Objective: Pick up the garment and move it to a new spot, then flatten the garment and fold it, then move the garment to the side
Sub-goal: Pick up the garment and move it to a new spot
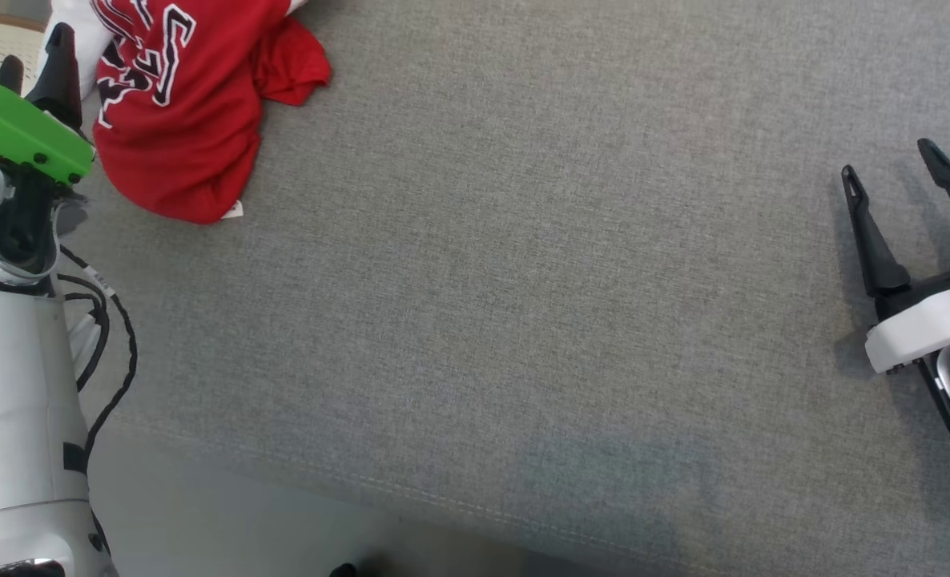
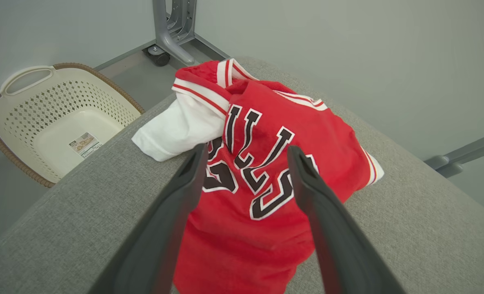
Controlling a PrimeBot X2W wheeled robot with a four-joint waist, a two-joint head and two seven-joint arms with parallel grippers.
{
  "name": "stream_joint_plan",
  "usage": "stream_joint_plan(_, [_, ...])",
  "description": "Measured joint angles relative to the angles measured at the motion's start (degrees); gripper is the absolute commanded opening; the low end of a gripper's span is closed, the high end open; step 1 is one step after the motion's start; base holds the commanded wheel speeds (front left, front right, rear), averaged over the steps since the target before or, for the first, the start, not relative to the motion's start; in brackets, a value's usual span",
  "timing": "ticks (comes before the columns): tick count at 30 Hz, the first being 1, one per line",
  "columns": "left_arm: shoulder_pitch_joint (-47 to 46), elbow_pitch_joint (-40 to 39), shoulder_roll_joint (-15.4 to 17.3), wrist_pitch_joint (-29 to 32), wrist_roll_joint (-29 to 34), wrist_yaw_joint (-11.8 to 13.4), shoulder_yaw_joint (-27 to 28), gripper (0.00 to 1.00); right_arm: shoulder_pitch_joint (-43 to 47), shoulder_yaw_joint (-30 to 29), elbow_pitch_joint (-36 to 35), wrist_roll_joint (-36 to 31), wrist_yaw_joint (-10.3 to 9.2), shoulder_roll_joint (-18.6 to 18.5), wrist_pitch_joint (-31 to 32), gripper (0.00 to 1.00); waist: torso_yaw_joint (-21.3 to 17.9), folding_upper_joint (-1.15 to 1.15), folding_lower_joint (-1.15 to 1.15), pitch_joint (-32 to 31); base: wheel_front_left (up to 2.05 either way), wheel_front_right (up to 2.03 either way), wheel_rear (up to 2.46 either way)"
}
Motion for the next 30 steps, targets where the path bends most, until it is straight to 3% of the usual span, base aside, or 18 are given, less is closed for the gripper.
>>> stream_joint_plan(8, [-0.92, 6.21, -2.14, -1.80, -1.00, 0.42, 0.65, 1.00, -1.32, -0.89, -1.92, -0.20, 0.00, -1.37, 0.18, 1.00, -1.09, 0.00, 0.00, 4.99, 0.00, 0.00, 0.00])
stream_joint_plan(22, [-1.36, 15.17, -1.57, -1.14, -0.98, 0.42, -0.04, 1.00, -1.22, -1.66, -4.28, -0.19, 0.07, -2.64, 1.56, 1.00, -3.60, 0.00, 0.00, 5.32, 0.00, 0.00, 0.00])
stream_joint_plan(23, [-1.51, 15.62, -1.57, -1.07, -0.97, 0.40, -0.21, 0.91, -1.08, -1.92, -4.30, -0.19, 0.03, -2.70, 1.85, 1.00, -3.67, 0.00, 0.00, 5.21, 0.00, 0.00, 0.00])
stream_joint_plan(24, [-1.70, 16.19, -1.55, -0.97, -0.98, 0.26, -0.33, 0.46, -0.89, -2.10, -4.32, -0.19, 0.00, -2.74, 1.93, 1.00, -3.71, 0.00, 0.00, 5.08, 0.00, 0.00, 0.00])
stream_joint_plan(25, [-1.91, 16.62, -1.55, -0.96, -0.97, 0.16, -0.42, 0.17, -0.59, -2.19, -4.38, -0.18, -0.01, -2.75, 1.93, 1.00, -3.73, 0.00, 0.00, 4.94, 0.00, 0.00, 0.00])
stream_joint_plan(26, [-2.08, 16.95, -1.56, -0.89, -0.98, 0.10, -0.48, 0.00, -0.13, -2.32, -4.44, -0.16, -0.01, -2.76, 1.94, 1.00, -3.73, 0.00, 0.00, 4.79, 0.00, 0.00, 0.00])
stream_joint_plan(30, [-2.69, 18.42, -2.22, -0.40, -0.98, -1.42, -1.53, 0.00, 0.93, -2.78, -4.54, -0.09, -0.10, -2.77, 2.01, 1.00, -3.48, 0.00, 0.00, 4.08, 0.00, 0.00, 0.00])
